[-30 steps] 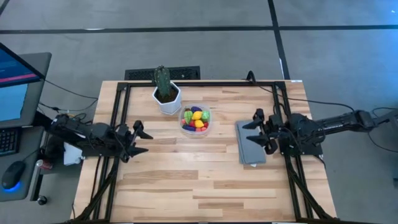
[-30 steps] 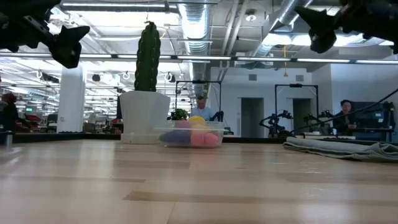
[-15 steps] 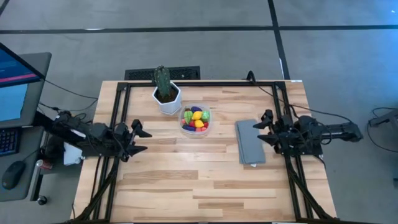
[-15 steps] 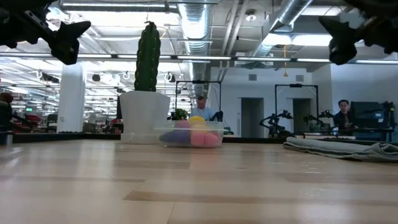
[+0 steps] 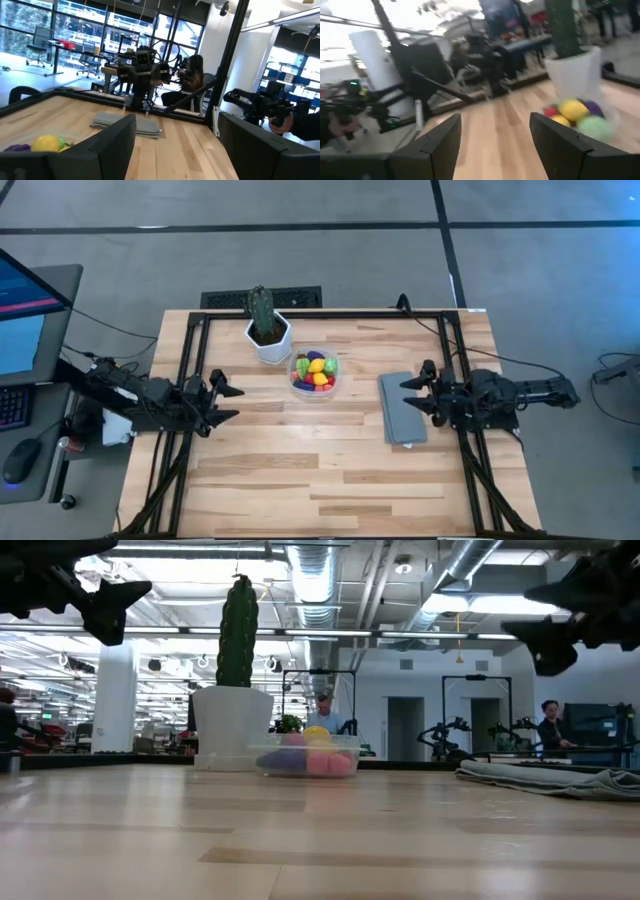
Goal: Pick and placing Produce into tupperware
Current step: Return to Home Position
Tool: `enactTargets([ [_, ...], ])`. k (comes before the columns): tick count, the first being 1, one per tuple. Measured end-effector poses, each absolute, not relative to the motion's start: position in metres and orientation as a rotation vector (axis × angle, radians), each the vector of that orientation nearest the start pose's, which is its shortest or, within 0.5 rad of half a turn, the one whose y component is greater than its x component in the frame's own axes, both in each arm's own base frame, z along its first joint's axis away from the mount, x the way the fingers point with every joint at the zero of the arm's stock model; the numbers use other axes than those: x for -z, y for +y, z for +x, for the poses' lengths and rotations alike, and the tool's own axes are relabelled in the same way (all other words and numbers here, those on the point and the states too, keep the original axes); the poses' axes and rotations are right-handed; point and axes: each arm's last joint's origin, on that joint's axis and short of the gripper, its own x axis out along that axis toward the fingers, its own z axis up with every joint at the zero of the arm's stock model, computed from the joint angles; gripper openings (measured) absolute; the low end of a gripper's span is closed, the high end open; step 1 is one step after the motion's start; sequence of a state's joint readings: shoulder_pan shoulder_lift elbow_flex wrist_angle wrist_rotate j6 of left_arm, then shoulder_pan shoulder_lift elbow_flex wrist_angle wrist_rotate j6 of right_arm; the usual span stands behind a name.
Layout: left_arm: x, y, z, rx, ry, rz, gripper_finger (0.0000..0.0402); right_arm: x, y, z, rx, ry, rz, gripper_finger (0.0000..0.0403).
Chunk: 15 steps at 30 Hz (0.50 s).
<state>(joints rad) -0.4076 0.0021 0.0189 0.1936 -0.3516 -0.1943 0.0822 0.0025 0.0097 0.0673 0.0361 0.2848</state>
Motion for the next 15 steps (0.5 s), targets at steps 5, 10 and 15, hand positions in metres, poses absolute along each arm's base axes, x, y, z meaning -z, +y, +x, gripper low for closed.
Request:
enactTargets([
  [5, -0.187, -0.028, 0.089, 0.076, -0.178, -0.261, 0.0272, -0.168, 0.004, 0.097, -0.020, -0.015, 0.323, 0.0260],
  [10, -0.182, -0.028, 0.090, 0.075, -0.144, -0.272, 0.0272, -0.167, 0.000, 0.097, 0.015, -0.014, 0.303, 0.0260],
  [15, -0.175, -0.028, 0.091, 0.066, -0.075, -0.302, 0.0272, -0.165, -0.006, 0.099, 0.074, 0.009, 0.302, 0.0260],
])
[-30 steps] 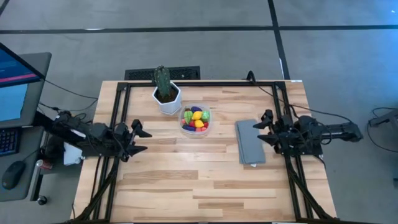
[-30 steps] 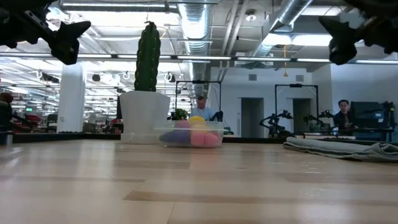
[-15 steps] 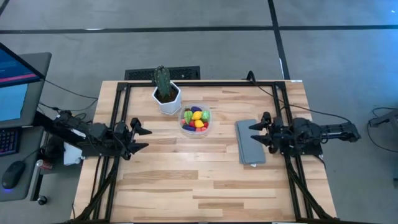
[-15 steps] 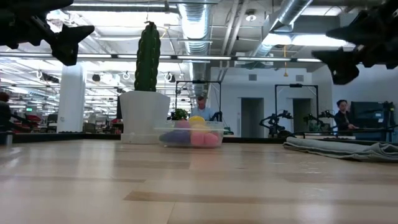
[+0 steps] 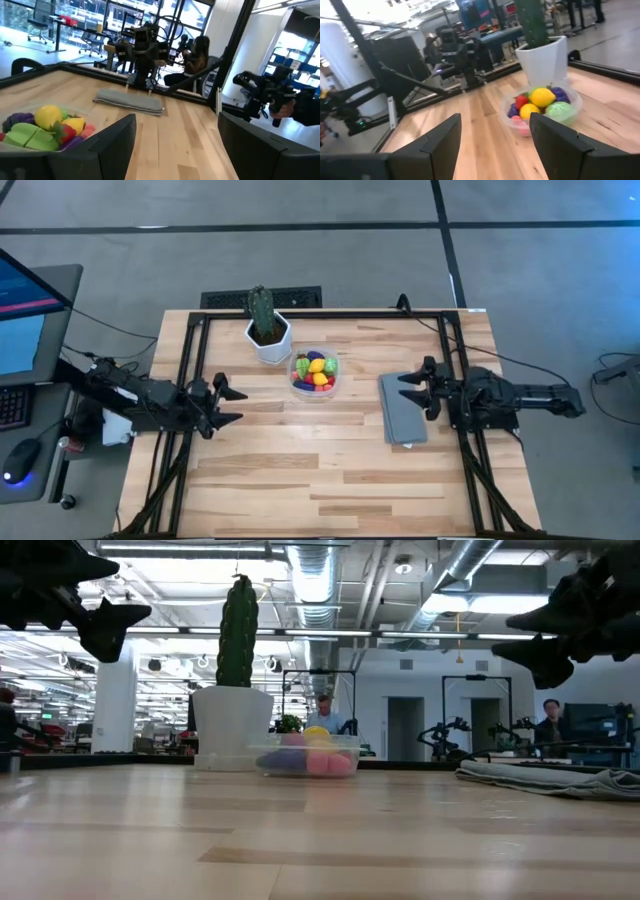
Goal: Pick and placing Produce into tupperware
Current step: Return to Home Position
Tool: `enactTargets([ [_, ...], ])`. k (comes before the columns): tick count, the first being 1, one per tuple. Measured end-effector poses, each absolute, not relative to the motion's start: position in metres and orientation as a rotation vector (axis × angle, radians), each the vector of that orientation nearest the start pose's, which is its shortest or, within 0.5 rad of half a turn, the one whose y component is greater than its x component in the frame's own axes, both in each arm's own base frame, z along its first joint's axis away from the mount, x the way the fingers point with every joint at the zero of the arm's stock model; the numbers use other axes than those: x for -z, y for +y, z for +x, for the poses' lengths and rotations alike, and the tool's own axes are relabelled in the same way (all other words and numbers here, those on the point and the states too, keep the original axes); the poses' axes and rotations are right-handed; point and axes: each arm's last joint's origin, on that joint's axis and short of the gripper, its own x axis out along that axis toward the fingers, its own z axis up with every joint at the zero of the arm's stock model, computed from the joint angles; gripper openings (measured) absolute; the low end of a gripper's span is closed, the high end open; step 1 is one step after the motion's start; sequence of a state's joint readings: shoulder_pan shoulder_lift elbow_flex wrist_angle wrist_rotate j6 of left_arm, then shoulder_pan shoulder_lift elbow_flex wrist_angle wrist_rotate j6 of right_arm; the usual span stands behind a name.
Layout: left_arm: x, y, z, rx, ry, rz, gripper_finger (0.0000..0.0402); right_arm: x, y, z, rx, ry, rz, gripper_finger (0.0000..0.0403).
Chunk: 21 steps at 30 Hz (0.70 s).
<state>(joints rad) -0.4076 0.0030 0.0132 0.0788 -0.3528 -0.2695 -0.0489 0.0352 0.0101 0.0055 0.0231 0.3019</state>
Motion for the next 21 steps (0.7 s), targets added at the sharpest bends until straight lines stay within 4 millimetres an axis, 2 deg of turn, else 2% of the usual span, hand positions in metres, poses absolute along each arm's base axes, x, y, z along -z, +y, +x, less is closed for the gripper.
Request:
enactTargets([
  [10, -0.1746, -0.0310, 0.0906, 0.103, -0.071, -0.160, 0.0272, -0.1634, -0.0095, 0.0998, 0.118, 0.015, 0.362, 0.0260],
  [16, -0.1746, -0.0254, 0.0918, -0.013, -0.084, -0.084, 0.0272, -0.1634, -0.0095, 0.0998, 0.119, 0.012, 0.419, 0.0260],
  [21, -0.1760, -0.0277, 0.0924, 0.143, -0.100, -0.046, 0.0272, -0.1635, -0.0097, 0.0998, 0.124, 0.010, 0.420, 0.0260],
])
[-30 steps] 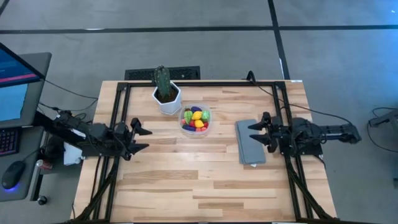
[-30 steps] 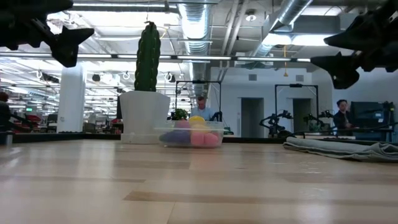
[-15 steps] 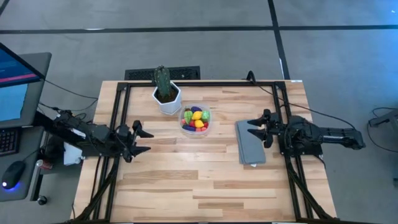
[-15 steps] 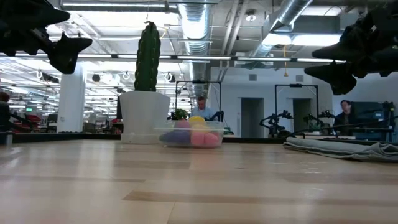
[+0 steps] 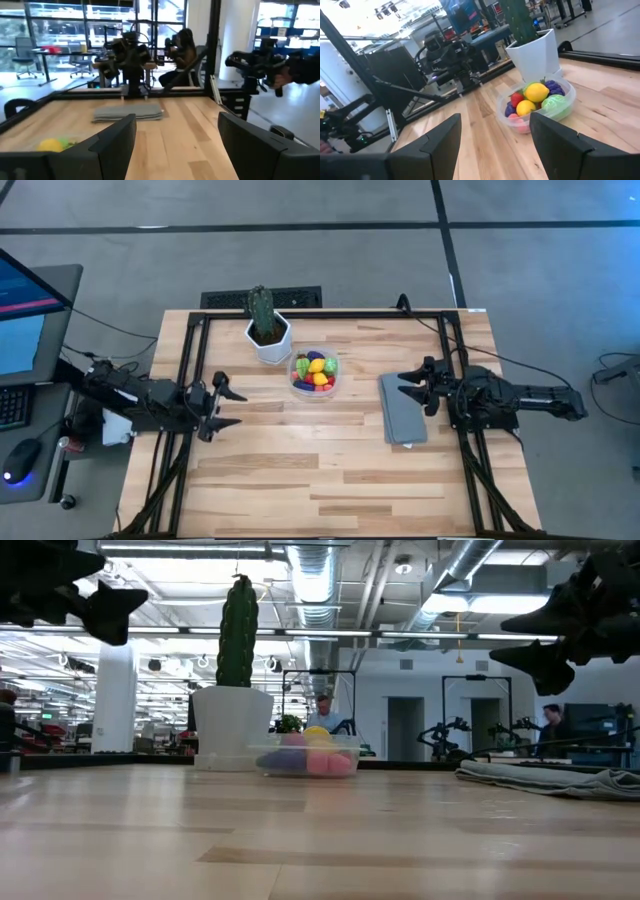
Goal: Pick and placing Produce into tupperware
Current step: Return to Home Position
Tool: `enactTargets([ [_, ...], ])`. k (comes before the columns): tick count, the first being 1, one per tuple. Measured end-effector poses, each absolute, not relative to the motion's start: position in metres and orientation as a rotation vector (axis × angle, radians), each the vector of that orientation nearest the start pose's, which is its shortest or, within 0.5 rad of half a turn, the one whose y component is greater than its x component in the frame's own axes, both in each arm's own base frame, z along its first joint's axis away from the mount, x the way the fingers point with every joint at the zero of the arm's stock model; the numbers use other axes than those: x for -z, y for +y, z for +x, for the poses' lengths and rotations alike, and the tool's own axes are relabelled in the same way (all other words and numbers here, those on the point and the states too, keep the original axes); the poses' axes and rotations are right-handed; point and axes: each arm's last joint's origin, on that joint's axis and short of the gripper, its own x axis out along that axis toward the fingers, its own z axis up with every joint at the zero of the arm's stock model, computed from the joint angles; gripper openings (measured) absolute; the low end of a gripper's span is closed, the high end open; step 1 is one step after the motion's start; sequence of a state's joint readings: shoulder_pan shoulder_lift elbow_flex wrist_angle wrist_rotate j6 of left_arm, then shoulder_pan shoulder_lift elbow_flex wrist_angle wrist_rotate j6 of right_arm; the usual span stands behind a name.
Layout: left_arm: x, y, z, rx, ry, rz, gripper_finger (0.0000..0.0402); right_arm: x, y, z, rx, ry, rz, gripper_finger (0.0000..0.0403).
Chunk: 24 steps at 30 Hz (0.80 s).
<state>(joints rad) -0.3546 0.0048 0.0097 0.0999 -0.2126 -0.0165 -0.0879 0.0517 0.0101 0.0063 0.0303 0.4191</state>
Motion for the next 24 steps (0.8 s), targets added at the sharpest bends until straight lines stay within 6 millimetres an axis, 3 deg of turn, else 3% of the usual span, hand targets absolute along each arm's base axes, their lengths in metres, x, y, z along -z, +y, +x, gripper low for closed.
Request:
enactTargets([
  [11, -0.189, -0.027, 0.090, 0.136, -0.249, 0.113, 0.0272, -0.164, -0.010, 0.100, 0.129, 0.008, 0.420, 0.0260],
  [17, -0.181, -0.027, 0.092, 0.155, -0.170, 0.147, 0.0272, -0.164, -0.010, 0.100, 0.131, 0.008, 0.420, 0.0260],
  [24, -0.183, -0.015, 0.095, 0.113, -0.193, 0.181, 0.0272, -0.164, -0.010, 0.100, 0.132, 0.008, 0.420, 0.0260],
])
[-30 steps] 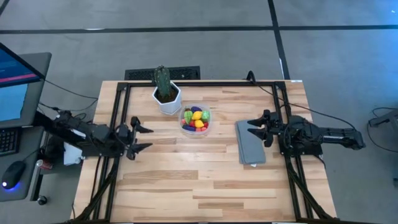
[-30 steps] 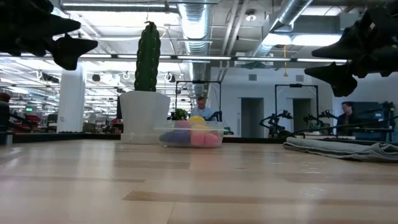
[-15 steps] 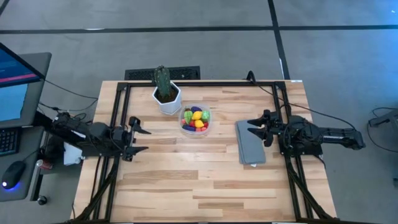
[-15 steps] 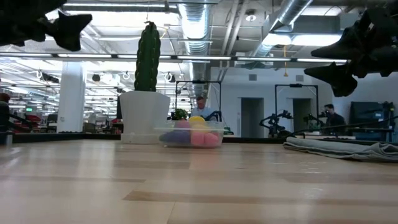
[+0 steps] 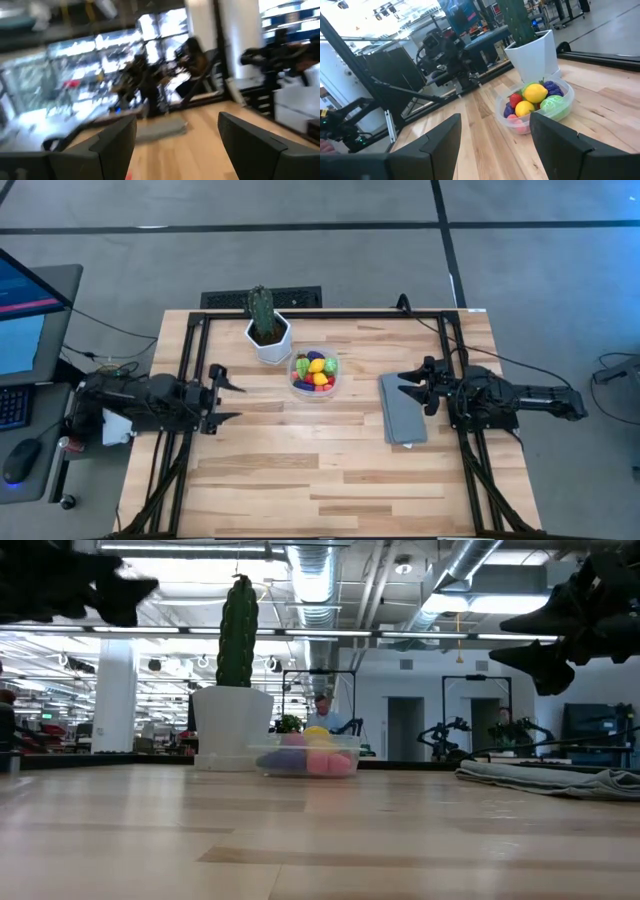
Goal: Pick and placing Produce into tupperware
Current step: Return to Home Position
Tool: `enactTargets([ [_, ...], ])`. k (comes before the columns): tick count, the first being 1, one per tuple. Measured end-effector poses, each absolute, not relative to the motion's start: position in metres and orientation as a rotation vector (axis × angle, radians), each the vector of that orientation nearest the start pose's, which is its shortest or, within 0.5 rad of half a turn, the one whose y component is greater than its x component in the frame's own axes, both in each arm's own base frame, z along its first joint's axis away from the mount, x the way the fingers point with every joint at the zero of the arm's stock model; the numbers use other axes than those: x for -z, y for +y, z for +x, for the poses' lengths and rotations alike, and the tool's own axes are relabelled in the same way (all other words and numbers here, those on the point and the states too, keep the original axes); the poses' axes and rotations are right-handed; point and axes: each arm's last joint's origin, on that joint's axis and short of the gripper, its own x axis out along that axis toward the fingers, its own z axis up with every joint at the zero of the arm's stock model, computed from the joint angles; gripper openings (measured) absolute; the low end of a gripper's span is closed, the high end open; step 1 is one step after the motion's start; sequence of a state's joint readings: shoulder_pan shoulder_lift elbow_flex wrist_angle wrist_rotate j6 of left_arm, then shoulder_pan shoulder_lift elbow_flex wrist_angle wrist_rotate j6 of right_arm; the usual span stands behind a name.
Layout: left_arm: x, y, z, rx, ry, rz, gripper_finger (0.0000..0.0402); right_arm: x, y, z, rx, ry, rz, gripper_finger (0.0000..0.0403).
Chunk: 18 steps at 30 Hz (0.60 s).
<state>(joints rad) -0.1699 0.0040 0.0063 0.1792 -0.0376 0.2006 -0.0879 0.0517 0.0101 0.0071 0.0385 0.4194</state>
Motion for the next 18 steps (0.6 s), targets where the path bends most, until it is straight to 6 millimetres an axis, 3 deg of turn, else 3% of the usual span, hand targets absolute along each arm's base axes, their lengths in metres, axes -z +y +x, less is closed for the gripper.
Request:
enactTargets([
  [5, -0.174, -0.007, 0.097, 0.069, -0.096, 0.084, 0.0272, -0.164, -0.010, 0.100, 0.131, 0.008, 0.420, 0.0260],
  [18, -0.162, -0.012, 0.102, 0.119, 0.044, 0.090, 0.0272, -0.163, -0.010, 0.100, 0.124, 0.010, 0.420, 0.0260],
])
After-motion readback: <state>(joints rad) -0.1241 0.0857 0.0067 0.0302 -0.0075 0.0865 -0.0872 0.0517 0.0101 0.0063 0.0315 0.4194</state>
